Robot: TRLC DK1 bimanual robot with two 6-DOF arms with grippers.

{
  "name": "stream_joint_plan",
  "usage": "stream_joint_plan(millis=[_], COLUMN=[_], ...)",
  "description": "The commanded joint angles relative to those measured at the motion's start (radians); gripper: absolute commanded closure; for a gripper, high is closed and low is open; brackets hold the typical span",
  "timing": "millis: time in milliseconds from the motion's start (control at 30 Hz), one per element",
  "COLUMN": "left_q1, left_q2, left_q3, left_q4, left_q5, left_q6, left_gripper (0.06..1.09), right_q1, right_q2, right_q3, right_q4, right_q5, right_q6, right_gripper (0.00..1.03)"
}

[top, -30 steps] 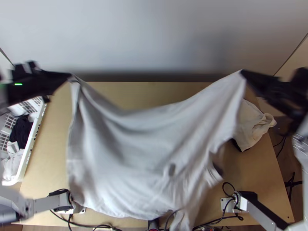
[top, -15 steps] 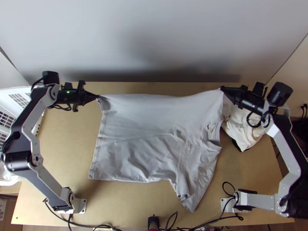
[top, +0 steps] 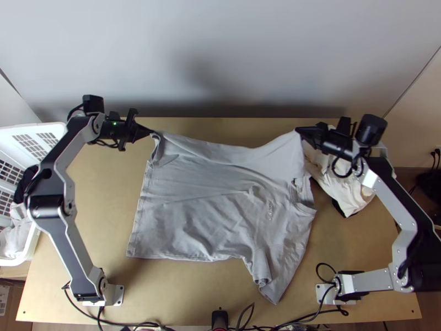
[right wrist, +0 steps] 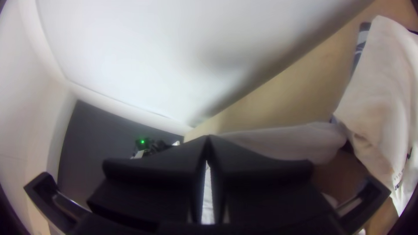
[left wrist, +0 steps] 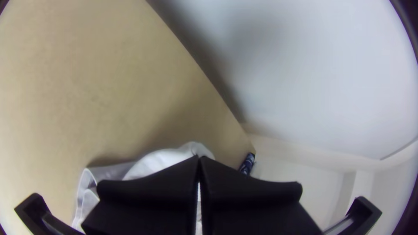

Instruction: Fold the t-shirt

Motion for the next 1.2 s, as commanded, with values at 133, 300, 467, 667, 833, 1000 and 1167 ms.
stream_joint_plan(millis=[133,300,467,667,833,1000,1167], left_q1=[0.009,0.019,0.014,0.008,0.008,0.009,0.019], left_q2=[0.264,0.374,0.415,0.443,0.448,0.449,0.454], left_q3=[0.329,0.490,0.495,0.492,0.492,0.495,0.498], left_q4=[-0.041,-0.087,-0.083,-0.087,-0.081,-0.074,-0.069], left_q5=[-0.050,-0.090,-0.124,-0.148,-0.148,-0.150,-0.155], left_q6=[-0.020,-0.020,-0.016,-0.006,0.008,0.014,0.014], left_gripper=[1.05,1.05,1.05,1.05,1.05,1.05,1.05], right_q1=[0.039,0.042,0.041,0.027,0.030,0.036,0.058], right_q2=[0.151,0.215,0.252,0.290,0.335,0.387,0.419], right_q3=[0.085,0.128,0.143,0.151,0.197,0.235,0.263], right_q4=[0.035,0.037,0.063,0.115,0.121,0.132,0.162], right_q5=[0.074,0.135,0.266,0.399,0.439,0.476,0.542], right_q6=[-0.031,-0.052,-0.062,-0.082,-0.109,-0.126,-0.151], right_gripper=[1.00,1.00,1.00,1.00,1.00,1.00,1.00])
